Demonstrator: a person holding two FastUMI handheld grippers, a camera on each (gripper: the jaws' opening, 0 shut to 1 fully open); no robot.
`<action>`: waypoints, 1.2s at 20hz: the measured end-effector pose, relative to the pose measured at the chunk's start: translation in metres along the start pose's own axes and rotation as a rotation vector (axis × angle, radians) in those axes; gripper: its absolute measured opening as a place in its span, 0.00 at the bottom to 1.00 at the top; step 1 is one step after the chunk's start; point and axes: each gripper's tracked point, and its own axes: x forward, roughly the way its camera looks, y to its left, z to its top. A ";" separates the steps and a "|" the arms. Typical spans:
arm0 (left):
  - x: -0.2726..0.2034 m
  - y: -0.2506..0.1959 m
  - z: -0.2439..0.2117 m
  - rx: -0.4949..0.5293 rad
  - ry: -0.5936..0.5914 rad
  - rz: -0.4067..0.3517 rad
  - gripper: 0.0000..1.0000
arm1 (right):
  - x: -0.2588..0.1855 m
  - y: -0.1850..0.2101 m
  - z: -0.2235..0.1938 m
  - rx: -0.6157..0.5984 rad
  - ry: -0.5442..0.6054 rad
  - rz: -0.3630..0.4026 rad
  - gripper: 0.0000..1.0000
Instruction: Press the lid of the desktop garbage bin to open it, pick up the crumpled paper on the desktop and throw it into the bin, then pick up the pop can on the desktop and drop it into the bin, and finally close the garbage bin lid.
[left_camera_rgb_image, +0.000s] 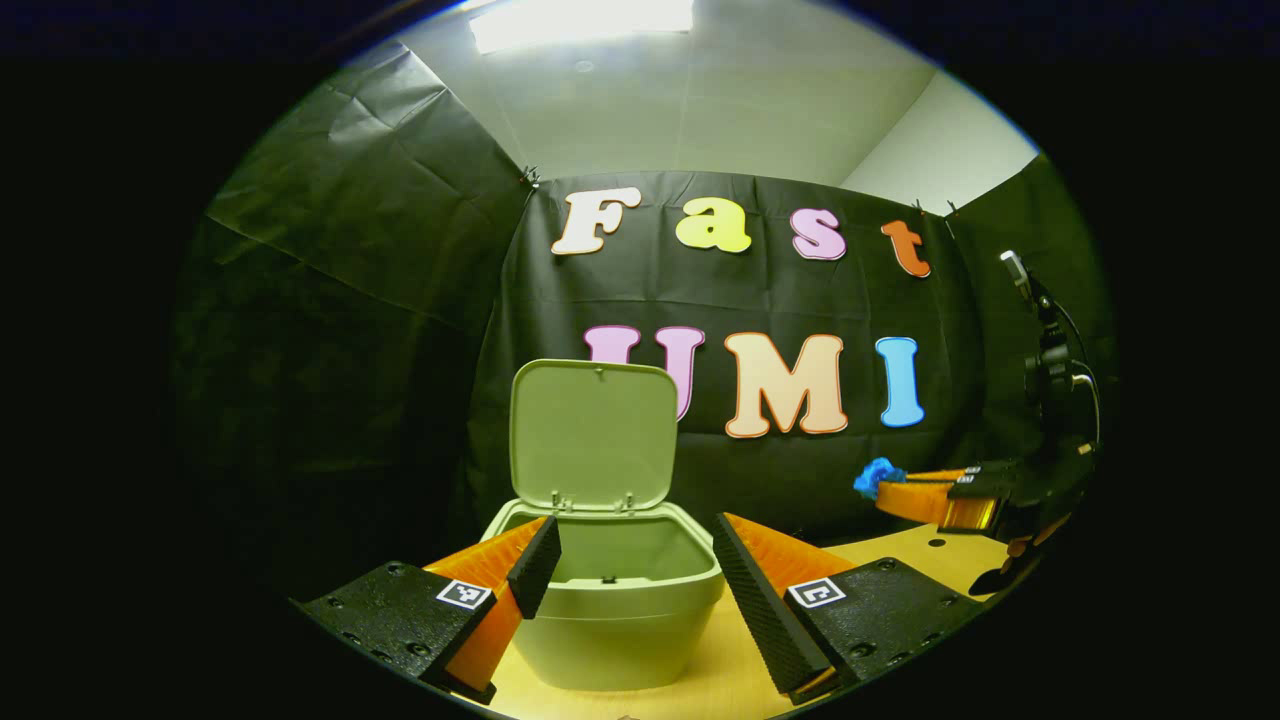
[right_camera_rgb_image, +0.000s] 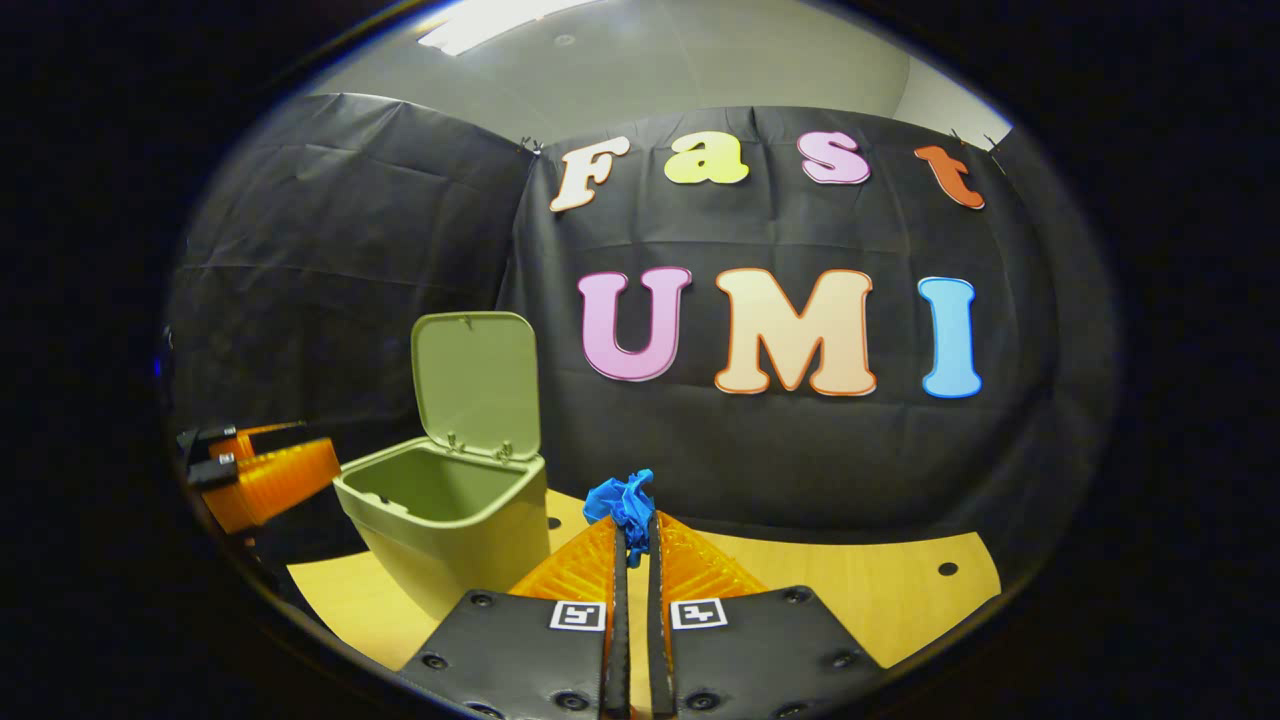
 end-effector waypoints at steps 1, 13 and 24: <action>-0.002 0.008 -0.004 0.004 0.010 0.007 0.92 | 0.006 0.014 0.005 0.014 -0.011 0.022 0.09; -0.036 0.092 -0.050 0.017 0.129 0.102 0.92 | 0.078 0.163 -0.019 0.101 0.065 0.248 0.11; -0.028 0.054 -0.056 0.015 0.134 0.020 0.93 | 0.071 0.118 0.002 0.083 0.006 0.166 0.92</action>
